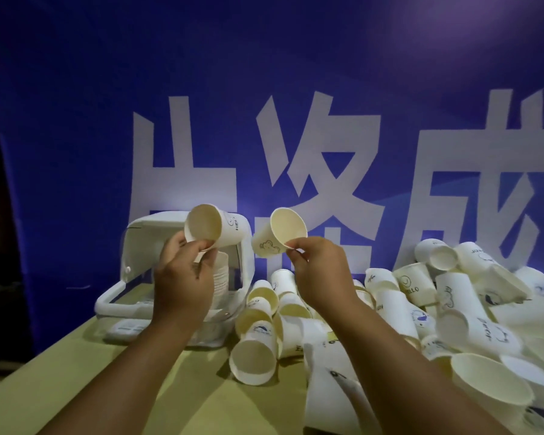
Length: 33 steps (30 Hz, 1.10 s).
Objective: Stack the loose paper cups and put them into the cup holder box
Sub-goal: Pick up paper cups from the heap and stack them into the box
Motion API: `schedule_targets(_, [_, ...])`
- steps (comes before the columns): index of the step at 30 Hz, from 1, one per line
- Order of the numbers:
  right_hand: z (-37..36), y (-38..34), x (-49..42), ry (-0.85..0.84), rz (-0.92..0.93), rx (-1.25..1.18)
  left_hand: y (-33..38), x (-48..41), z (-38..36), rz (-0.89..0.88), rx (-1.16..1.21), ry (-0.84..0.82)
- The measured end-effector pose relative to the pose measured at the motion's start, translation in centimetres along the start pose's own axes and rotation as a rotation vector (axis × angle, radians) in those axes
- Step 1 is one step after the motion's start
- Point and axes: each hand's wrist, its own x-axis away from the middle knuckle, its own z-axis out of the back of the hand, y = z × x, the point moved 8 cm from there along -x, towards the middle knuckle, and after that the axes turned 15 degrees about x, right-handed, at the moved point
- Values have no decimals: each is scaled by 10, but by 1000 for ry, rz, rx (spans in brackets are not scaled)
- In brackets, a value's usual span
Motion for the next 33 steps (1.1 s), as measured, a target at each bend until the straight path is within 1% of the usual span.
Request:
schedule_targets(3, [-8, -18, -9, -7, -15, -83, -6, -3, 8, -14, -52, -5])
schedule_targets(7, [-17, -36, -17, -20, -42, -159, -17, 1, 9, 17, -135, -64])
schedule_targets(9, [-23, -41, -16, -28, -37, -169, -21, 0, 8, 30, -200, -89])
schedule_targets(13, [-34, -40, -15, -32, -8, -152, -26, -4, 7, -17, -321, -128])
schedule_targets(17, [-34, -37, -17, -31, -3, -157, -25, -6, 0, -31, -365, -159])
schedule_targets(21, [-37, -42, -15, -25, 17, -170, -29, -7, -2, 8, -359, -208])
schedule_targets(25, [-36, -45, -13, 12, 26, -166, -48, 3, -14, 163, -322, -366])
schedule_targets(27, [-36, -48, -12, 15, 40, -157, -50, 9, -21, 214, -263, -411])
schedule_targets(29, [-40, -55, -10, -23, 77, -126, -50, 10, -23, 240, -205, -402])
schedule_targets(31, [-47, -63, -6, -71, 138, -81, -51, 10, -20, 275, -142, -358])
schedule_targets(33, [-50, -69, -3, -89, 187, -16, -50, 9, -17, 258, -107, -317])
